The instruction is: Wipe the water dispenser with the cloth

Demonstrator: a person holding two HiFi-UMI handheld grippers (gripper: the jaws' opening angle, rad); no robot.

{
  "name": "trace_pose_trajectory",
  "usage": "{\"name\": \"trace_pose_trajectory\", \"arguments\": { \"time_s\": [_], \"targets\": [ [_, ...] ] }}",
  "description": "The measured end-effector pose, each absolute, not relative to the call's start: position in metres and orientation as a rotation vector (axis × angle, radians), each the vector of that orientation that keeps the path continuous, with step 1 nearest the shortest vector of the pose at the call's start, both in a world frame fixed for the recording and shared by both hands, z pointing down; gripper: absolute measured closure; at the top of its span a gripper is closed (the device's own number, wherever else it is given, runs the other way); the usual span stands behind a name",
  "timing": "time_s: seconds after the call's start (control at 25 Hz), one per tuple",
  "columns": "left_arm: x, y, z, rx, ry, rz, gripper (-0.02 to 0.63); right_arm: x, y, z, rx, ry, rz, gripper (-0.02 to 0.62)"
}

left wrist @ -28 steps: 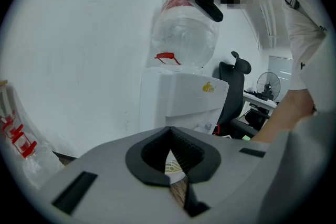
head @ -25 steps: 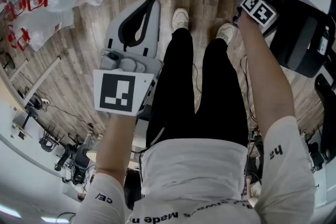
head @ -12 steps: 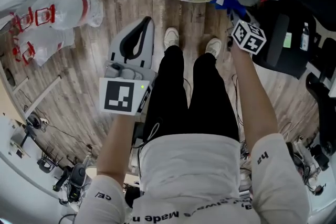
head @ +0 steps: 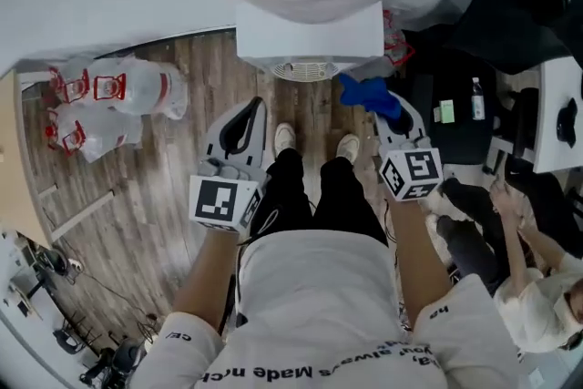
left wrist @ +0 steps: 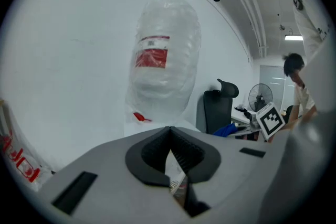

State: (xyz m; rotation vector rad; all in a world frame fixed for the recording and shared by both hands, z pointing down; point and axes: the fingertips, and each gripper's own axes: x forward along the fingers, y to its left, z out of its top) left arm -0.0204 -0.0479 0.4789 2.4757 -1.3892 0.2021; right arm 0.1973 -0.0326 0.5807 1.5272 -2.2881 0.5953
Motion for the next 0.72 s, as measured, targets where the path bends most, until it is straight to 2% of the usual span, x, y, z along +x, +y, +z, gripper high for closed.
{"name": "trace_pose_trajectory", "arguments": {
  "time_s": [0.32,0.72],
  "targets": [
    [-0.013,-0.042,0.371,2.546,-1.419,0.073,0.588,0.164,-0.030,0.410,1.430,-2.492,0.341,0.517],
    [-0.012,-0.036,0.254,2.644,-1.392,-0.064,0.586,0.125,-0.010,0.267,1.332,-2.607,0.117,0.515]
  ]
}}
